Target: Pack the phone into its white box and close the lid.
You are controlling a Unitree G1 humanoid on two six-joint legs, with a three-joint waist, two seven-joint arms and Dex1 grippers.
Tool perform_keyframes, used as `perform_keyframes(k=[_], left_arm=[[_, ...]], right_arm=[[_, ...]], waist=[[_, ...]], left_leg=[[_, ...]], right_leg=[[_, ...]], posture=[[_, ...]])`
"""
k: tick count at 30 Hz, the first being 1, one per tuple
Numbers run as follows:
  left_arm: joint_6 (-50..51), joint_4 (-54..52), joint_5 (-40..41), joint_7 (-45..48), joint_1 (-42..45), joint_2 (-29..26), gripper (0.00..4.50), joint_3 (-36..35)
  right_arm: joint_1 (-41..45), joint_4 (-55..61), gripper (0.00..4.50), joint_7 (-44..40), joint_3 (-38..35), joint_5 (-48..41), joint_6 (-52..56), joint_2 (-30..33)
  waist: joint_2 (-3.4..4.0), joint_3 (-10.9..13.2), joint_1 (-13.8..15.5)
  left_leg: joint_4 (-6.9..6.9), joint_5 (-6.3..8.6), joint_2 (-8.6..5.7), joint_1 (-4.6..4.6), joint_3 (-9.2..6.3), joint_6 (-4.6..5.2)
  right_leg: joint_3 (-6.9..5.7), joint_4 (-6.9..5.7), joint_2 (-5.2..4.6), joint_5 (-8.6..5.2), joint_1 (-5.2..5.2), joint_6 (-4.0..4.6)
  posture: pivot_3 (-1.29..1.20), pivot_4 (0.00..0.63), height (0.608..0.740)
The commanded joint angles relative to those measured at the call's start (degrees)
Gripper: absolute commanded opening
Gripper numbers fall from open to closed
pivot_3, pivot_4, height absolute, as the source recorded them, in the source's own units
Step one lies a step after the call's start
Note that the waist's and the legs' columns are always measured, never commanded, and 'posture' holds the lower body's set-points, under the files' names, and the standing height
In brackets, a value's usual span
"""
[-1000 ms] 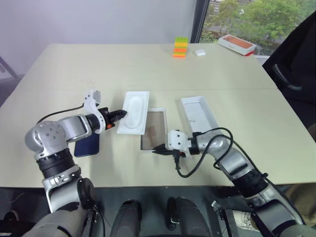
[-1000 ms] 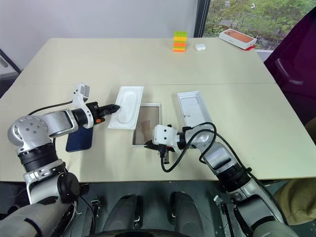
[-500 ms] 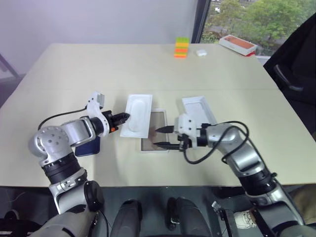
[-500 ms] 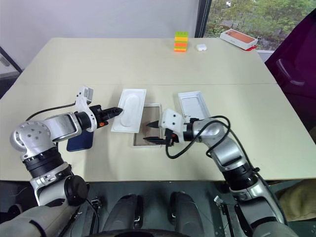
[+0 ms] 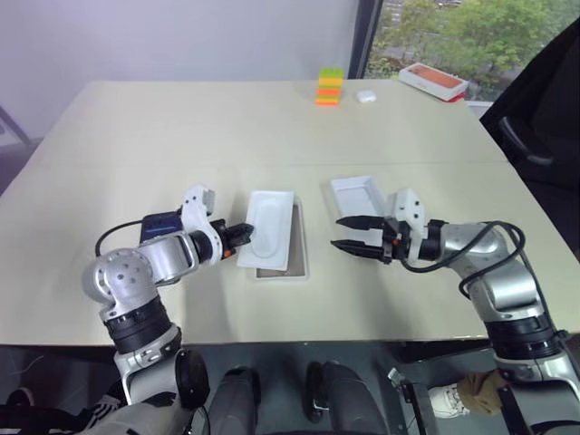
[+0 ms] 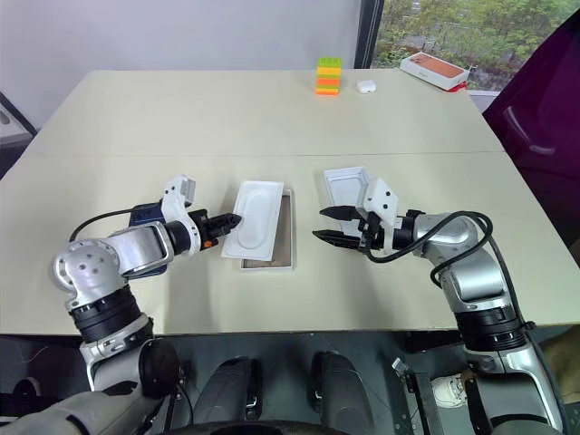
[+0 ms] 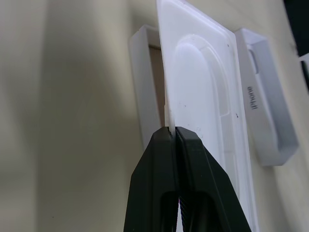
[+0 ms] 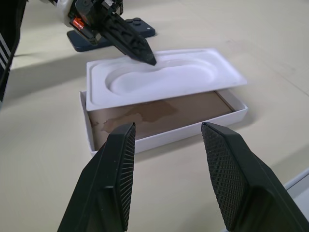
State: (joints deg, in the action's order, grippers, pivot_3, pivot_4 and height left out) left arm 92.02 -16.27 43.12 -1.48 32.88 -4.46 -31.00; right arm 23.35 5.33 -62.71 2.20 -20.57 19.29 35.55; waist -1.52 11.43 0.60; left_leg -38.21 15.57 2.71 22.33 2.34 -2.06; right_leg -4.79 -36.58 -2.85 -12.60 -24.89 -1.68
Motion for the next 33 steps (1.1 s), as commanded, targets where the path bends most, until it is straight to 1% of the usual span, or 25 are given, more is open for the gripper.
perform_keyframes(k=[1,3,11,18,21,22,24,29,31,33], left_arm=[[0.48,-3.18,0.54,-0.61,-0.32,0.85,0.0,0.82],[0.48,-3.39,1.1,-0.97,-0.25,1.78,0.0,0.97],[0.48,-2.92,0.1,-1.43,-0.25,1.85,0.0,2.37],[0.48,-2.82,0.36,-1.42,-0.34,2.38,0.0,2.82],[0.48,-2.86,0.71,-1.58,0.26,3.17,0.93,2.06],[0.48,-2.81,0.56,-1.72,0.64,3.22,1.39,1.81],[0.48,-2.65,0.52,-1.18,1.18,1.38,2.27,2.98],[0.48,-1.67,3.5,0.55,2.89,-2.49,2.27,3.73],[0.48,-0.29,5.79,-0.12,3.66,-2.59,2.27,2.59],[0.48,-0.17,7.85,0.24,3.98,-4.25,2.27,3.35]], right_arm=[[1.26,0.17,2.26,0.53,0.22,0.34,-1.78,-0.45],[1.37,-0.08,2.26,0.7,0.55,0.6,-2.31,-0.69],[1.84,-0.55,2.26,1.46,0.08,-0.05,-4.42,-2.19],[1.87,-1.09,2.26,1.9,0.72,0.85,-6.11,-2.27],[1.98,-1.44,2.31,2.04,1.07,1.24,-6.44,-2.32],[2.02,-1.55,2.31,1.99,1.22,1.36,-6.56,-2.3],[2.3,-1.92,2.31,2.16,1.66,1.73,-6.8,-2.57],[2.89,-2.35,2.31,2.28,2.1,2.06,-6.79,-3.09],[3.04,-2.51,2.31,2.22,2.12,2.17,-6.79,-3.16],[3.36,-2.82,2.31,2.43,2.21,2.28,-6.66,-3.43]], waist=[[0.0,0.0,0.01],[0.0,0.0,0.08],[0.0,0.0,0.01],[0.0,0.0,0.07],[0.0,0.0,0.08],[0.0,0.0,0.08],[0.0,0.0,0.01],[0.0,0.0,0.01],[0.0,0.0,0.05],[0.0,0.0,0.07]], left_leg=[[0.0,0.0,0.0,0.0,0.0,0.0],[-0.01,0.0,0.0,0.01,-0.01,0.0],[-0.01,0.0,-0.01,0.01,-0.02,0.0],[-0.01,0.0,-0.01,0.02,-0.03,0.0],[-0.01,0.0,-0.01,0.02,-0.03,0.0],[-0.01,0.0,-0.01,0.02,-0.03,0.0],[-0.01,0.0,-0.01,0.02,-0.03,0.0],[0.0,0.0,0.02,0.02,-0.07,0.0],[0.0,0.0,0.02,0.02,-0.06,0.0],[-0.01,0.0,0.01,0.02,-0.05,0.0]], right_leg=[[0.0,0.01,0.0,0.0,0.0,0.0],[0.0,0.0,0.0,0.0,0.0,0.0],[-0.01,0.01,0.0,0.01,0.0,0.01],[-0.01,0.02,0.01,0.0,0.0,0.01],[-0.02,0.02,0.01,0.0,0.0,0.01],[-0.01,0.02,0.01,0.0,0.0,0.01],[-0.02,0.02,0.01,0.0,0.01,0.0],[-0.02,0.02,0.05,0.01,0.0,0.01],[-0.02,0.02,0.04,0.01,0.0,0.03],[-0.02,0.02,0.03,0.02,0.01,0.03]], posture=[[0.0,0.15,0.74],[0.0,0.15,0.74],[0.0,0.15,0.74],[0.0,0.15,0.74],[0.0,0.15,0.74],[0.0,0.15,0.74],[0.0,0.15,0.74],[0.0,0.15,0.74],[0.0,0.15,0.74],[0.0,0.15,0.74]])
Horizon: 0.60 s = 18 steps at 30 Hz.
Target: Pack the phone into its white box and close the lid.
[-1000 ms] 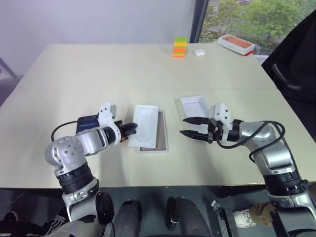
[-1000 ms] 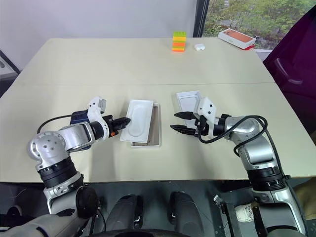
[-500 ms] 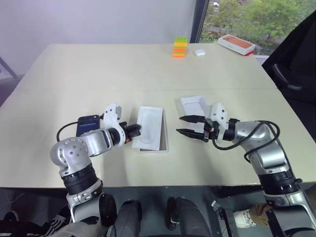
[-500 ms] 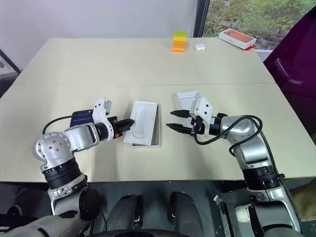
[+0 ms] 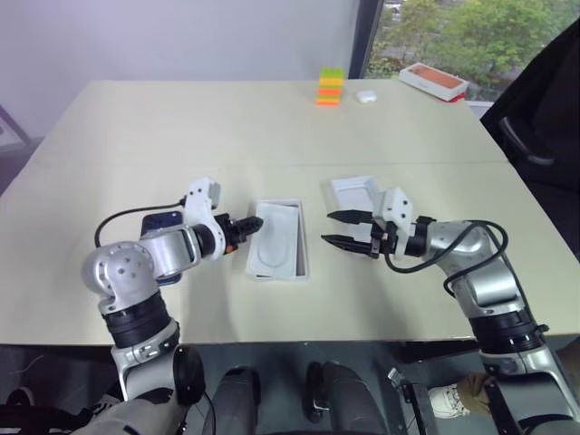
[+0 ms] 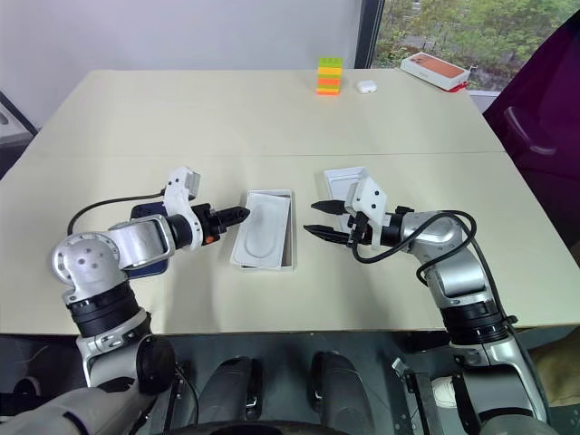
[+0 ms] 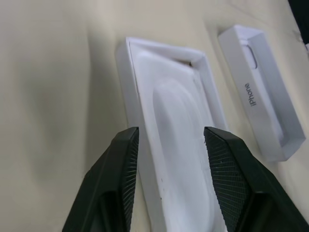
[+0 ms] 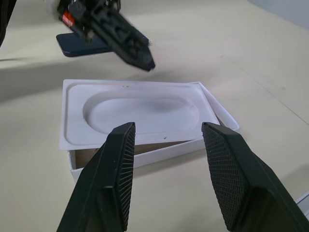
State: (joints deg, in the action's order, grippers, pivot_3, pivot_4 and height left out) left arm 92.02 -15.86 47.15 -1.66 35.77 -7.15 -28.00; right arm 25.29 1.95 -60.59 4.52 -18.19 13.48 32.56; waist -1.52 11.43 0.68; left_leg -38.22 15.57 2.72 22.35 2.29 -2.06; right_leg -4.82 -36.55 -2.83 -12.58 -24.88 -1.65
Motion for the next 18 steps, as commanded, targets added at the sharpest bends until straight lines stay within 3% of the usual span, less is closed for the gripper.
perform_keyframes(k=[1,3,5,8,11,14,18], left_arm=[[0.48,-0.8,4.82,0.92,0.91,-2.65,2.27,1.02],[0.48,-2.25,5.69,3.37,0.41,-5.38,2.27,2.05],[-4.16,-5.32,6.87,11.17,-1.23,-11.9,2.27,2.81],[-18.32,-9.03,0.92,24.12,-7.75,-24.41,2.33,9.53],[-33.7,-7.62,-4.08,35.23,-14.38,-29.9,2.33,10.95],[-46.08,-5.49,-6.62,43.38,-18.72,-31.11,2.33,9.78],[-50.69,-3.86,-4.9,50.03,-23.1,-32.24,2.33,8.21]], right_arm=[[1.52,0.53,2.31,0.38,-0.02,-0.08,-0.71,-0.51],[1.72,1.21,2.31,0.61,0.28,-0.34,0.62,-0.59],[2.64,3.12,2.31,1.8,1.1,-0.93,4.66,-0.93],[4.53,5.18,1.42,5.68,1.43,-1.78,10.18,-3.14],[5.54,7.07,0.03,8.99,4.72,1.47,11.72,-5.01],[6.9,7.85,0.03,12.98,7.68,4.09,14.19,-7.64],[8.47,7.82,0.03,15.46,12.29,8.28,14.33,-9.63]], waist=[[0.0,0.0,-0.02],[0.0,0.0,-0.03],[0.01,0.01,-0.41],[0.02,0.01,-1.44],[0.05,0.01,-1.3],[0.03,0.0,-1.13],[0.03,0.0,-0.8]], left_leg=[[0.0,0.0,0.0,0.0,0.01,0.0],[0.0,0.0,0.0,0.0,0.0,0.0],[0.01,0.0,0.0,-0.01,-0.01,0.0],[0.11,-0.04,0.08,-0.02,0.05,-0.07],[0.21,-0.1,0.08,-0.03,0.13,-0.19],[0.19,-0.1,0.09,0.08,0.16,-0.18],[0.18,-0.1,0.07,0.17,0.23,-0.17]], right_leg=[[0.0,0.0,-0.01,0.0,0.0,0.0],[0.0,0.0,-0.01,0.0,0.0,0.0],[0.0,0.0,0.0,0.01,-0.01,0.01],[0.07,-0.07,0.06,0.01,-0.13,0.07],[0.08,-0.08,0.06,0.01,-0.23,0.13],[0.07,-0.06,0.04,0.04,-0.32,0.19],[0.07,-0.02,-0.01,0.05,-0.39,0.2]], posture=[[0.0,0.15,0.74],[0.0,0.15,0.74],[0.0,0.15,0.74],[0.0,0.15,0.74],[0.0,0.15,0.74],[0.0,0.15,0.74],[0.0,0.15,0.74]])
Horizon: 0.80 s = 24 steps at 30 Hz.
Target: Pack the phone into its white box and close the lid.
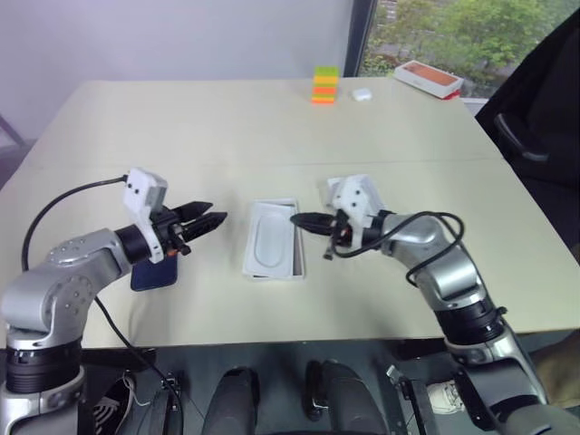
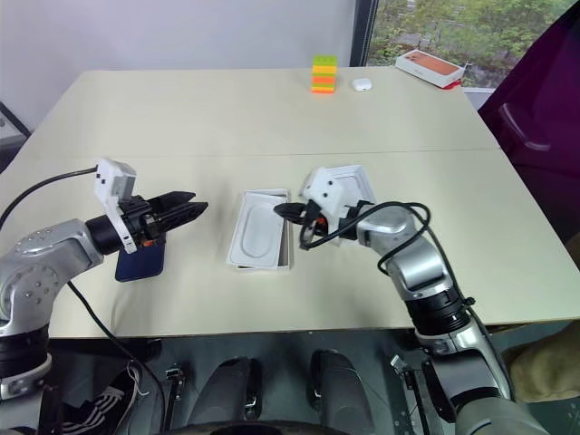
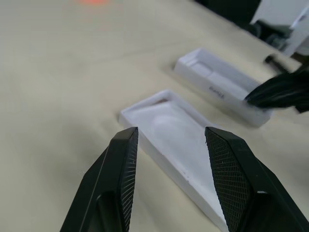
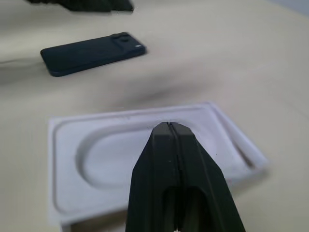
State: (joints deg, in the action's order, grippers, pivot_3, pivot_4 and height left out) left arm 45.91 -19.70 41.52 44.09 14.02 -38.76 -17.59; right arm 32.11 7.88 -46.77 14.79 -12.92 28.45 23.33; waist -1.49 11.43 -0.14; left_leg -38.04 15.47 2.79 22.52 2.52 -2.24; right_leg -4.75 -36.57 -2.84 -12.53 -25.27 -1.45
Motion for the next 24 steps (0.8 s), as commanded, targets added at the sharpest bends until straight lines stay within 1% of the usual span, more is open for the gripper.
perform_keyframes(k=[1,4,6,9,11,16,18,22,24], left_arm=[[-5.2,0.11,0.68,4.91,-2.01,-0.94,2.33,-2.15],[-7.23,-0.16,1.2,7.53,-4.74,-1.35,2.33,-2.72],[-8.09,1.05,2.26,7.12,-5.27,-0.26,2.33,-4.24],[-11.25,2.28,1.62,8.23,-5.91,0.27,2.33,-4.48],[-11.28,2.42,1.51,7.57,-6.53,0.19,2.33,-4.37],[-11.41,0.68,2.87,7.96,-9.03,0.69,2.33,-3.6],[-11.48,-0.02,3.18,7.72,-9.33,0.85,2.33,-3.4],[-10.81,-1.32,4.09,7.6,-9.87,0.7,2.33,-2.81],[-10.71,-1.55,4.3,7.38,-9.88,0.72,2.33,-2.7]], right_arm=[[1.81,1.7,0.03,1.99,3.02,4.15,-1.1,-0.44],[2.17,0.94,0.03,2.53,6.25,6.89,-0.43,-0.86],[2.41,-0.33,0.03,1.82,8.68,8.83,-0.26,-0.58],[3.1,-1.46,0.03,1.72,11.74,12.32,-0.51,0.06],[3.4,-1.77,0.03,1.53,11.72,11.84,0.54,-1.09],[5.26,-6.28,0.03,3.29,14.99,18.09,-2.86,-1.83],[6.03,-7.81,0.03,3.52,14.97,18.92,-3.41,-2.51],[7.54,-10.33,0.03,3.38,16.26,23.16,-7.66,-0.83],[7.63,-10.51,0.03,2.54,16.01,23.58,-8.79,-0.31]], waist=[[0.0,0.0,0.03],[0.0,0.0,0.0],[0.0,0.0,-0.04],[0.0,0.0,-0.15],[0.0,0.0,-0.39],[0.0,0.0,-0.63],[-0.01,0.0,-0.57],[-0.01,-0.01,-0.46],[-0.01,0.0,-0.46]], left_leg=[[0.0,0.0,0.0,0.0,0.03,0.01],[0.0,0.01,0.0,0.02,0.04,0.01],[0.0,0.01,0.01,0.02,0.02,0.02],[0.0,0.01,0.04,0.01,-0.01,0.02],[0.0,0.01,0.05,0.02,-0.01,0.02],[0.01,0.02,0.08,0.01,0.02,0.04],[0.02,0.02,0.09,0.01,0.01,0.04],[0.02,0.02,0.09,0.02,0.02,0.04],[0.02,0.02,0.08,0.02,0.03,0.04]], right_leg=[[0.01,0.02,-0.01,0.0,0.0,0.0],[0.01,0.08,-0.01,0.0,0.01,-0.01],[0.01,0.07,0.0,0.0,0.0,-0.02],[-0.01,0.06,0.05,0.01,0.0,-0.01],[-0.01,0.06,0.05,0.01,-0.01,-0.01],[0.0,0.05,0.09,0.02,-0.04,-0.02],[0.0,0.04,0.1,0.01,-0.05,-0.01],[0.0,0.05,0.08,0.01,-0.04,-0.01],[0.01,0.06,0.08,0.01,-0.03,-0.02]], posture=[[0.0,0.15,0.74],[0.0,0.15,0.74],[0.0,0.15,0.74],[0.0,0.15,0.74],[0.0,0.15,0.74],[0.0,0.15,0.74],[0.0,0.15,0.74],[0.0,0.15,0.74],[0.0,0.15,0.74]])
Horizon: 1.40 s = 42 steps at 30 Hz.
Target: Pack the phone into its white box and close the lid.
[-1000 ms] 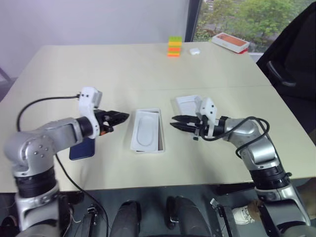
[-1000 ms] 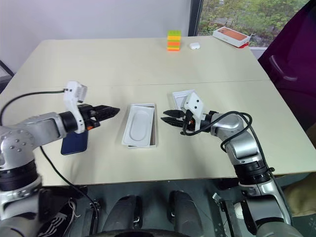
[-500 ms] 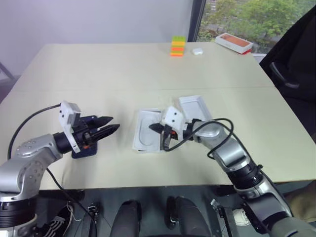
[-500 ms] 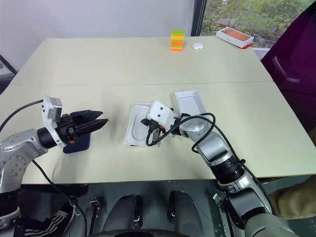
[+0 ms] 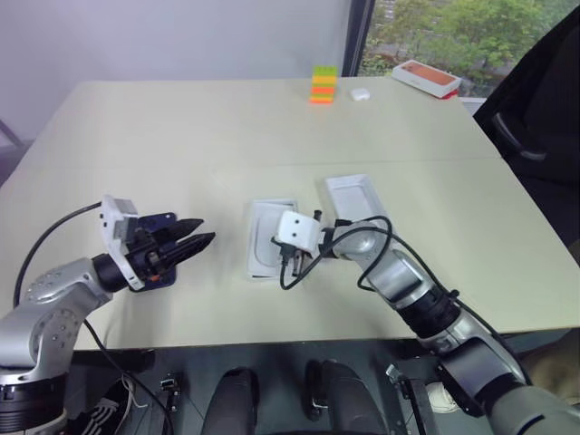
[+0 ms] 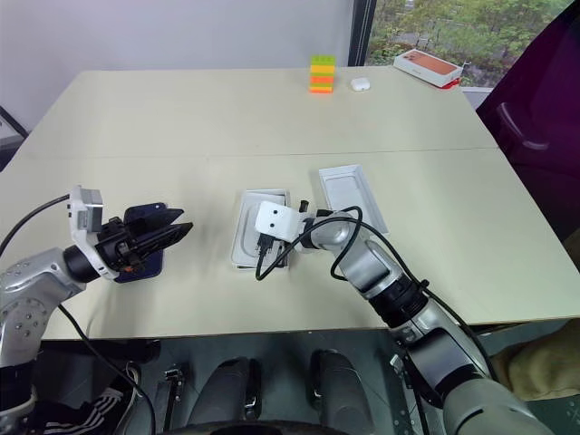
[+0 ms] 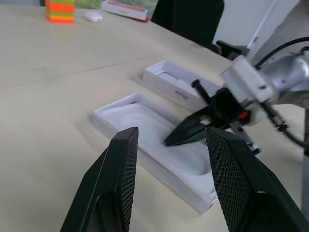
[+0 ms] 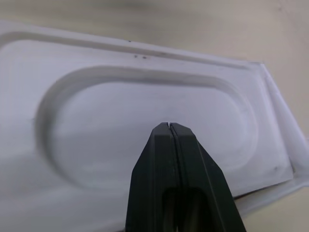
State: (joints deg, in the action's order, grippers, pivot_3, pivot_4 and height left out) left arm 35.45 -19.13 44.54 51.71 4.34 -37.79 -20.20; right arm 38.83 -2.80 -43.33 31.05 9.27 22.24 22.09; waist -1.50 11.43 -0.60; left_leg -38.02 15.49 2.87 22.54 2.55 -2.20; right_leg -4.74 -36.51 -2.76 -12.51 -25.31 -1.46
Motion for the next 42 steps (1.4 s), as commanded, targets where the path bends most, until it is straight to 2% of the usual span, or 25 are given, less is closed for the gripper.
perform_keyframes(k=[1,10,23,37,42], left_arm=[[-0.16,-2.14,1.38,-0.29,-0.15,-0.25,2.33,-0.03],[-0.5,-1.66,1.39,-0.93,0.38,-0.55,2.33,0.9],[-0.74,-1.54,1.4,-2.43,1.21,0.08,2.33,1.53],[-0.39,0.06,1.54,-2.22,1.11,-0.67,2.33,0.77],[-0.59,1.39,0.89,-1.77,1.17,-1.36,2.33,0.74]], right_arm=[[0.89,0.28,0.03,-1.43,-0.43,1.49,-2.9,1.13],[-1.32,2.53,0.03,-3.12,-1.97,0.32,-1.99,-0.35],[0.0,-5.92,0.03,4.64,-3.13,4.65,-6.72,-4.53],[-0.62,-2.34,0.03,0.62,-5.46,2.46,-6.64,-3.66],[-2.49,-4.93,0.03,0.34,-3.22,5.15,-8.93,-2.34]], waist=[[0.0,0.0,-0.03],[0.0,0.0,-0.06],[0.0,0.0,-0.1],[0.0,0.0,-0.09],[0.0,0.0,-0.06]], left_leg=[[0.0,0.0,0.0,0.0,0.0,0.0],[0.0,0.0,0.02,-0.01,-0.02,0.0],[0.0,0.0,0.03,-0.01,-0.01,0.0],[0.0,0.0,0.03,-0.01,-0.02,0.0],[0.0,0.0,0.03,-0.01,-0.02,0.0]], right_leg=[[0.0,0.0,0.0,0.0,0.0,0.0],[0.0,-0.02,0.04,0.0,-0.01,0.01],[0.0,-0.02,0.04,0.01,0.0,0.01],[0.0,-0.03,0.05,0.01,-0.01,0.01],[0.0,-0.02,0.05,0.01,-0.01,0.01]], posture=[[0.0,0.15,0.74],[0.0,0.15,0.74],[0.0,0.15,0.74],[0.0,0.15,0.74],[0.0,0.15,0.74]])
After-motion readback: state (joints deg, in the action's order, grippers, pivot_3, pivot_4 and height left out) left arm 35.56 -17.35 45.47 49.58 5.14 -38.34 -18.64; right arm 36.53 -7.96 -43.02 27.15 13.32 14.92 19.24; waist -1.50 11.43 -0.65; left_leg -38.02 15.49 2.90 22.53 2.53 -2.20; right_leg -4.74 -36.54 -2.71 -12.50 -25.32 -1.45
